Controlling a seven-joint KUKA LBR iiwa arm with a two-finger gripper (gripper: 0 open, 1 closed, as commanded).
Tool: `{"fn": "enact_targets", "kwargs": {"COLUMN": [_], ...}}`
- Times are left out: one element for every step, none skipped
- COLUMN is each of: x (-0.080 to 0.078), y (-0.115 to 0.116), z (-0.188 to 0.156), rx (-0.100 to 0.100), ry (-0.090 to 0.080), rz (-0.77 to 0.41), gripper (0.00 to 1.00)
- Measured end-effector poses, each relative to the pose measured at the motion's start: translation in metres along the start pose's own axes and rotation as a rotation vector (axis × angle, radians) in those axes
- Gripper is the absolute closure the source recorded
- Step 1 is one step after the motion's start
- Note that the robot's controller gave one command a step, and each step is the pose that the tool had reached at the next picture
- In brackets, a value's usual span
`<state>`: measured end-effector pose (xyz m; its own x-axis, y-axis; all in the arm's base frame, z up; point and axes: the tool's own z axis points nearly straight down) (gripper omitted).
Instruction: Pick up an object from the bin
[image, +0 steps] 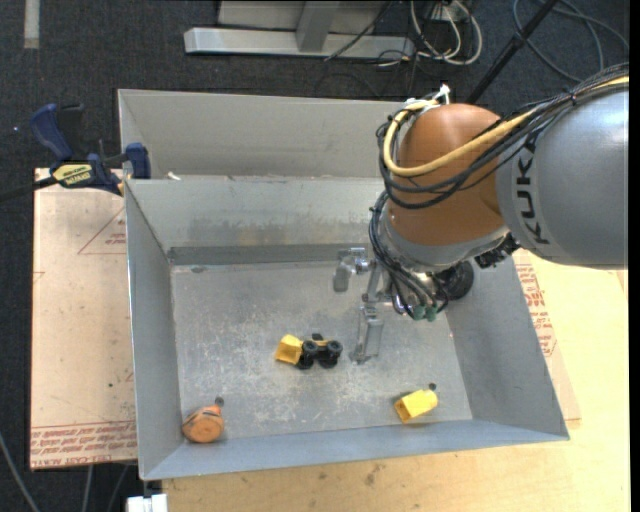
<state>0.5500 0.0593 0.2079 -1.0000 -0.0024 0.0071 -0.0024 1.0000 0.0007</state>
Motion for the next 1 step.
{"fn": "enact_targets", "kwargs": {"x": [-0.0016], "y": [-0.0002], "z": [-0.0044], "rx": [-0.001], "ry": [-0.008], "rz": [0.002], "gripper": [0.00]}}
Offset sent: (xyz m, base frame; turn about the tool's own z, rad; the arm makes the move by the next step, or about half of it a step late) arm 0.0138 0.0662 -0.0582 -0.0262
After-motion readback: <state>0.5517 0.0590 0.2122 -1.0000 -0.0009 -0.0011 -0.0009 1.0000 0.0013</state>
